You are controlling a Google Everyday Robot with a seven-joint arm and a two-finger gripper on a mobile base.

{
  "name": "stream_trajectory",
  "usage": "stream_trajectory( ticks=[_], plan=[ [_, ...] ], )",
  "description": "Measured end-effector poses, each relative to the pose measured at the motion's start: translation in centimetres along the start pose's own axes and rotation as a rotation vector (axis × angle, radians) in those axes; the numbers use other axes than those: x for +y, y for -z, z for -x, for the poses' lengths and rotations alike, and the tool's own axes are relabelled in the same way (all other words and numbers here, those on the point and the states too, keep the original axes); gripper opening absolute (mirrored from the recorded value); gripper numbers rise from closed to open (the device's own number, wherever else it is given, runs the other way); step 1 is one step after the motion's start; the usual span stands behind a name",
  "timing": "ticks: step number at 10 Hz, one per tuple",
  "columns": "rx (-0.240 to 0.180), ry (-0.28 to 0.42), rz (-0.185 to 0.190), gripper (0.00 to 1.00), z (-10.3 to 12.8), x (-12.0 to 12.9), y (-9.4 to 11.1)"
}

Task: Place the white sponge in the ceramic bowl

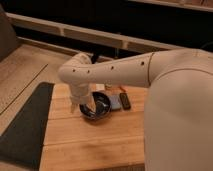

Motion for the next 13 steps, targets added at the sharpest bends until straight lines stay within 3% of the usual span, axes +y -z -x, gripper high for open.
stream_trajectory(
  ticks=[11,13],
  plan=[
    [0.003,0.0,-0.001,0.65,-0.03,0.0,-0.14],
    [-0.025,0.008,-0.01,0.65,0.6,-0.16,0.45]
  ],
)
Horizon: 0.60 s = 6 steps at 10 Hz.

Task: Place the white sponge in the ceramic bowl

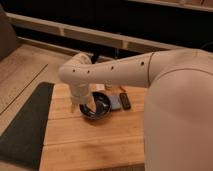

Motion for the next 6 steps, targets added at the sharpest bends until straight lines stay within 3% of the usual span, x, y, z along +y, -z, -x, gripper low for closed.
stream_trajectory(
  ticks=[1,3,5,6],
  plan=[
    [-0.04,0.01,-0.014,0.65,1.1,-0.8,0.9],
    [-0.193,0.026,-0.075,0.65,4.6,-6.0,5.5],
    [-0.257,0.017,-0.104,0.65,5.5,-9.3,7.8],
    [-0.26,0.025,-0.1,0.65,5.6,-8.8,7.8]
  ],
)
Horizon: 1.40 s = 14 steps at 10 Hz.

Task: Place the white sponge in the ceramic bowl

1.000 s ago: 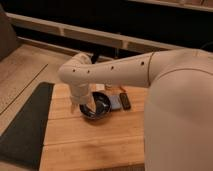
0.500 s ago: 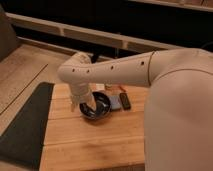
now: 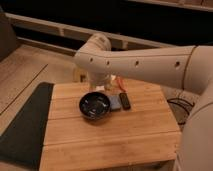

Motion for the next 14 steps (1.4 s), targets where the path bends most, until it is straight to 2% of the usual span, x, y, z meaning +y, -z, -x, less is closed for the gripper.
stream_trajectory(
  ticks=[3,4,6,8,10,11,14],
  plan=[
    [0.007,-0.002,0.008,0.65,-0.2,0.1,-0.5],
    [0.037,-0.019,0.01,0.65,-0.8,-0.6,-2.4],
    [0.097,-0.087,-0.014,0.65,-1.8,-4.2,-5.6],
    [0.142,-0.137,-0.04,0.65,-1.4,-8.1,-8.9],
    [0.166,-0.124,-0.041,0.65,-0.3,-10.3,-11.4],
    [0.164,-0.094,-0.027,0.65,0.4,-11.3,-12.4],
    [0.147,-0.05,-0.002,0.65,1.7,-12.6,-13.6]
  ],
)
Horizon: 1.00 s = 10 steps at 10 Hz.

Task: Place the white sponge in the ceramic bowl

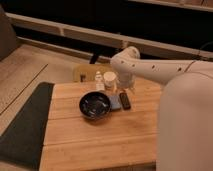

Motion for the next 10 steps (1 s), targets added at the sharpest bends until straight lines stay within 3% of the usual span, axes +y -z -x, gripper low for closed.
stream_trajectory(
  ticks=[2,5,6,10],
  plan=[
    [-0.004,0.002,-0.006,0.65,0.1,0.1,0.0],
    [0.024,-0.035,-0.083,0.65,0.1,-2.6,-0.8],
    [0.057,-0.053,-0.102,0.65,-0.1,-3.5,-2.0],
    [0.143,-0.06,-0.085,0.65,-0.1,-3.5,-5.7]
  ],
)
